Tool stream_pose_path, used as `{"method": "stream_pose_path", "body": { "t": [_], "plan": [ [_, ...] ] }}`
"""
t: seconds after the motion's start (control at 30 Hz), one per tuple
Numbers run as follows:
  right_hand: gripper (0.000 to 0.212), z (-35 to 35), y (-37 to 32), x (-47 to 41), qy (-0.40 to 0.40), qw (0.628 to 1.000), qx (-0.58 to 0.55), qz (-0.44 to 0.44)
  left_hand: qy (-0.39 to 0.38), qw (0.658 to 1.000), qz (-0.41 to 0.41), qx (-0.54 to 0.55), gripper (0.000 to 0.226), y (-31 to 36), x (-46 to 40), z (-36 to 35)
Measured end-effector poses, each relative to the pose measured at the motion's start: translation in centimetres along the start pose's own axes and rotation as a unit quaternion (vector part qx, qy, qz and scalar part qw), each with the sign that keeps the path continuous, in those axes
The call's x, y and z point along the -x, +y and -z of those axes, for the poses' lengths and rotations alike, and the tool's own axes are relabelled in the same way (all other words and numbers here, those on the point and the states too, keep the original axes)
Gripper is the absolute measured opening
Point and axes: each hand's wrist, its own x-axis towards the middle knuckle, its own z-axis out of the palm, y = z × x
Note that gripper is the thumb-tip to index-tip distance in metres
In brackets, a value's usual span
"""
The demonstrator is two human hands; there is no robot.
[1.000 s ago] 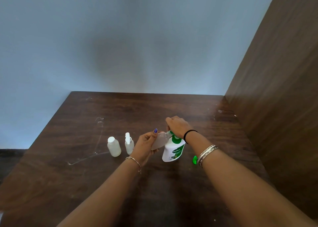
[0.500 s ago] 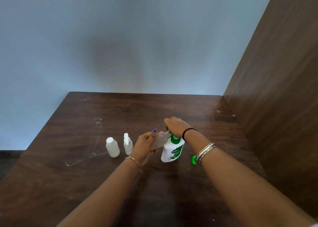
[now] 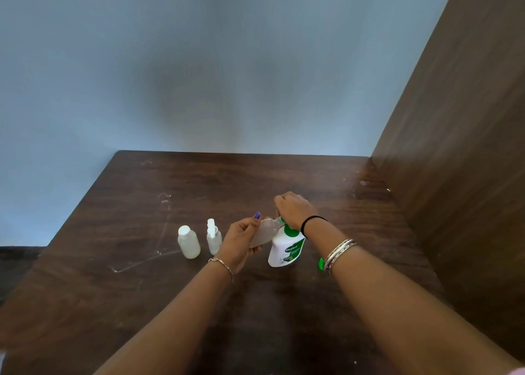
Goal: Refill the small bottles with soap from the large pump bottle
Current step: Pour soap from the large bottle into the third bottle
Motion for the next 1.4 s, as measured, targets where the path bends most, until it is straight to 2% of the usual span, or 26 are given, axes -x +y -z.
{"method": "stream_pose_path", "body": {
  "t": [0.23,0.43,0.6,0.77,0.97,1.1,1.27,1.4],
  "plan": [
    [0.026,0.5,-0.3,-0.1,-0.023,0.998,-0.066,-0.01,-0.009,1.0,-0.003,0.005,0.03,0.3,-0.2,0.0],
    [0.034,-0.3,0.1,-0.3,0.034,0.998,-0.039,-0.027,0.001,1.0,0.005,-0.008,0.033,-0.1,-0.1,0.1],
    [0.029,0.5,-0.3,-0.9,-0.042,0.999,-0.006,0.002,-0.005,1.0,0.002,0.009,0.032,0.3,-0.1,0.0],
    [0.027,-0.3,0.1,-0.6,-0.024,0.999,0.047,0.006,0.001,1.0,0.005,0.0,0.03,-0.1,-0.1,0.1],
    [0.029,1.1,-0.5,0.1,-0.069,0.997,0.011,0.03,-0.008,1.0,0.003,0.024,0.032,0.1,-0.2,-0.2],
    [0.025,0.3,-0.1,0.3,-0.033,0.999,0.003,0.014,-0.008,1.0,0.007,0.014,0.035,-0.2,-0.2,0.0],
    [0.034,0.6,-0.4,0.1,-0.059,0.998,-0.021,-0.001,-0.009,1.0,0.011,0.018,0.037,-0.3,-0.1,0.1],
    [0.04,0.7,-0.2,-0.4,-0.072,0.996,-0.05,-0.026,-0.012,1.0,0.007,0.022,0.032,0.0,-0.1,-0.1]
  ]
}}
